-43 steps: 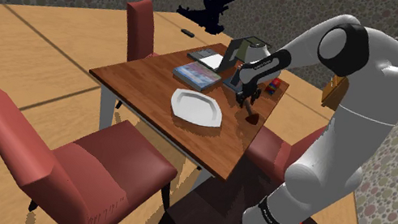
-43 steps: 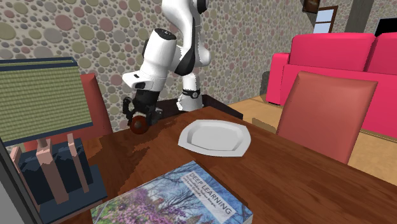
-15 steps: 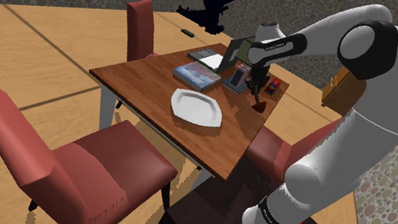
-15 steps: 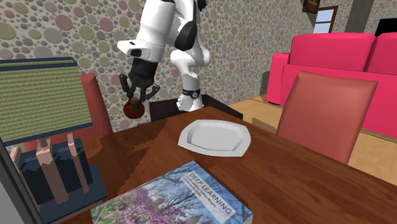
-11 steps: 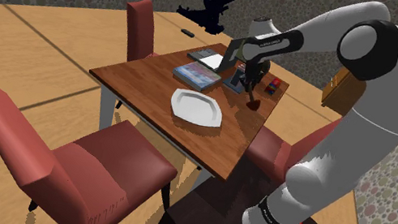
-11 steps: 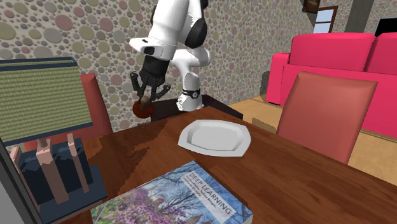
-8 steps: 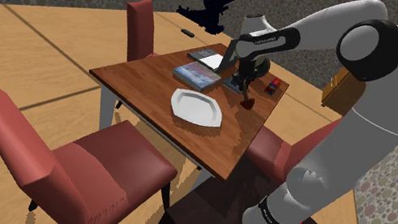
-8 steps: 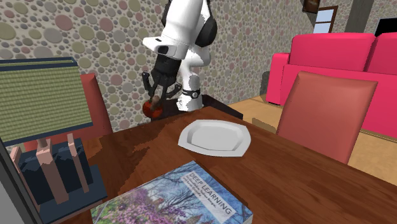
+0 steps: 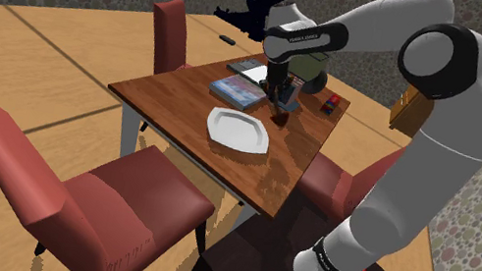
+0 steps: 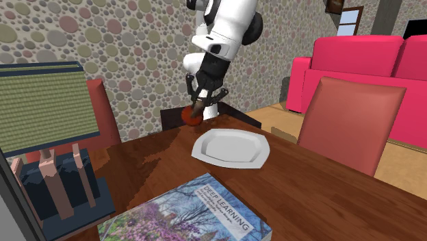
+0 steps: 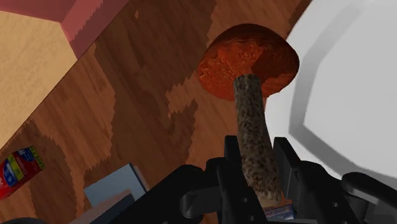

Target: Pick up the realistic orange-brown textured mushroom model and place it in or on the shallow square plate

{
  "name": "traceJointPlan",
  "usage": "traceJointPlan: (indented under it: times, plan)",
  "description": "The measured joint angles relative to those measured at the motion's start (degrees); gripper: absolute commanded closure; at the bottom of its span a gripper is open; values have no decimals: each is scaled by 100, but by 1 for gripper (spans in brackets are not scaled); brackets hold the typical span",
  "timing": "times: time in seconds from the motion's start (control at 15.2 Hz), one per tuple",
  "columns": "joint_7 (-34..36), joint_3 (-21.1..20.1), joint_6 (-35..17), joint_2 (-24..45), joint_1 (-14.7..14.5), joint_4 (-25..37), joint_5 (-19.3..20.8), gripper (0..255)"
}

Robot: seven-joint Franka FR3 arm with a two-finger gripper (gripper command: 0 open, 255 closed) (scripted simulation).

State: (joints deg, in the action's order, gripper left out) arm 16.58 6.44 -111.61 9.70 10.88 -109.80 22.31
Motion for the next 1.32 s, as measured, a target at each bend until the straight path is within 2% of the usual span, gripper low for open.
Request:
traceJointPlan:
  times: [0.59,1.32]
  plan:
    - [792,-450,760,764,-625,1186,-208,255]
    - [1065,-465,183,1085,-653,874,-156,255]
